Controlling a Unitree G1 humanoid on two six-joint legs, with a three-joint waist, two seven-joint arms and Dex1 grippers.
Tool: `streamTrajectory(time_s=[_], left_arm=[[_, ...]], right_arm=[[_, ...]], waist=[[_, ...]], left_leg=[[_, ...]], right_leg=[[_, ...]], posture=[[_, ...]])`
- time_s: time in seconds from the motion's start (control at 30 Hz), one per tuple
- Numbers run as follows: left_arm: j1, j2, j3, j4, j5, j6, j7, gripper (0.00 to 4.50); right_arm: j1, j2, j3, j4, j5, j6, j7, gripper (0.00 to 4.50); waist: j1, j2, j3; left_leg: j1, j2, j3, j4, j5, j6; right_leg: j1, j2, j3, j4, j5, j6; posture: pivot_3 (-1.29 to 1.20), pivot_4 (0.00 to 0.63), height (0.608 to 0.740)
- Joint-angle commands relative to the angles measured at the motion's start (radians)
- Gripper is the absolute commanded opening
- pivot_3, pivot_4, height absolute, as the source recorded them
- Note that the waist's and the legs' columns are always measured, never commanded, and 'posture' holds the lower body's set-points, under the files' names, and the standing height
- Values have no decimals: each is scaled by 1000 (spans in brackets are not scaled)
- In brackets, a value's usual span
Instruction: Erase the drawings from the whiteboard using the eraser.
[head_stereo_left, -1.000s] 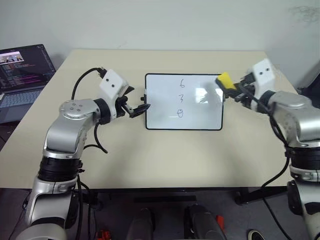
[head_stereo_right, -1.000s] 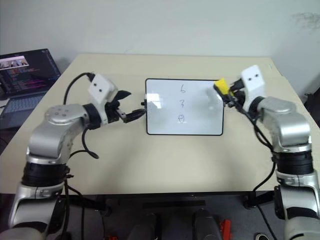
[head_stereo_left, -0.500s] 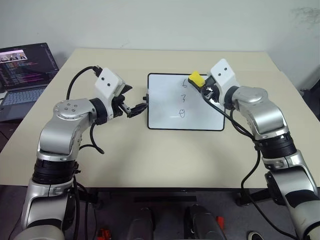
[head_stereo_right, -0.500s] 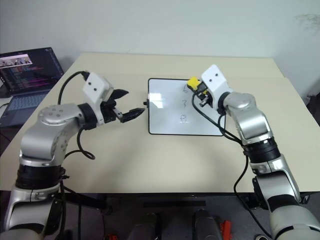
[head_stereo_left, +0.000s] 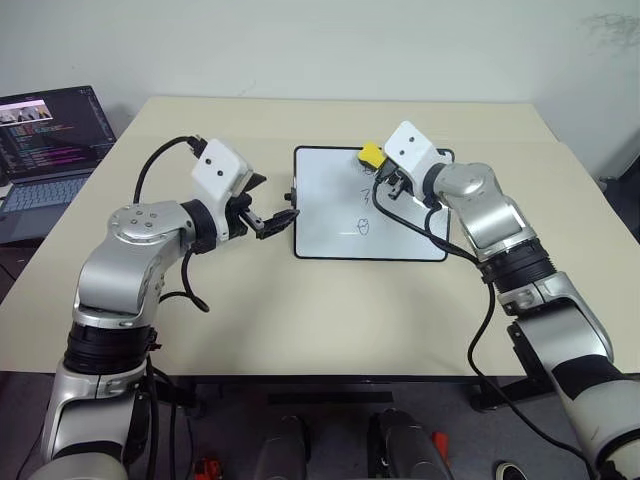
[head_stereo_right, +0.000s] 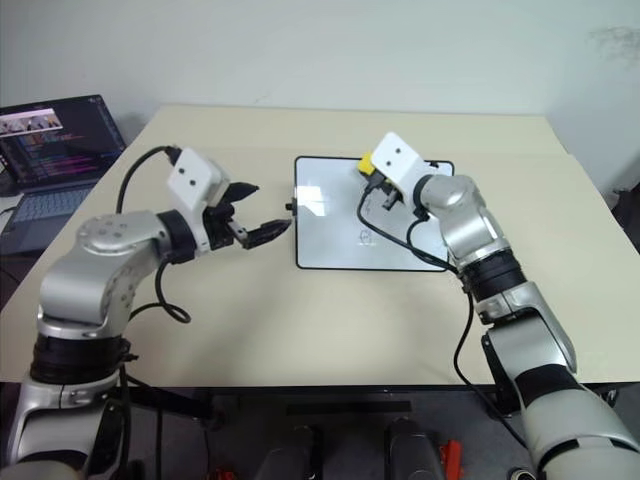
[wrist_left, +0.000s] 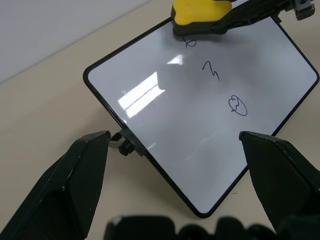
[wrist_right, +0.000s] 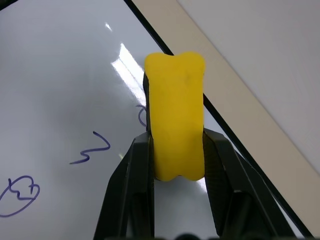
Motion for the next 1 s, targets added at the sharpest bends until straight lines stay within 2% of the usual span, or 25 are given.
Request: streamTrajectory(time_s=[0.03, 0.57, 0.9, 1.0], left_arm=[[-4, 6, 17, -46, -8, -5, 13, 4500], [-3, 16, 19, -44, -10, -9, 19, 4500], [-14, 11, 10, -32, -6, -16, 16, 4500], [-17, 10, 7, -29, -5, -18, 15, 4500]], right_arm=[[-47, 14, 8, 52, -44, -76, -13, 994], [-44, 16, 15, 191, -104, -173, 38, 985], [-12, -71, -8, 199, -121, -168, 59, 985], [-14, -101, -12, 218, -123, -175, 61, 985]], waist=[[0, 0, 0], [-3, 0, 0], [4, 0, 0], [6, -1, 0]], left_leg=[[0, 0, 0, 0, 0, 0], [1, 0, 0, 0, 0, 0], [1, 0, -1, 0, 0, 0], [1, -1, -1, 1, 0, 0]], right_leg=[[0, 0, 0, 0, 0, 0], [0, 0, 0, 1, 0, 0], [1, 0, 0, 1, 0, -1], [2, 0, 0, 0, -2, -5]], posture=[[0, 150, 740], [0, 150, 740], [0, 150, 740], [0, 150, 740]])
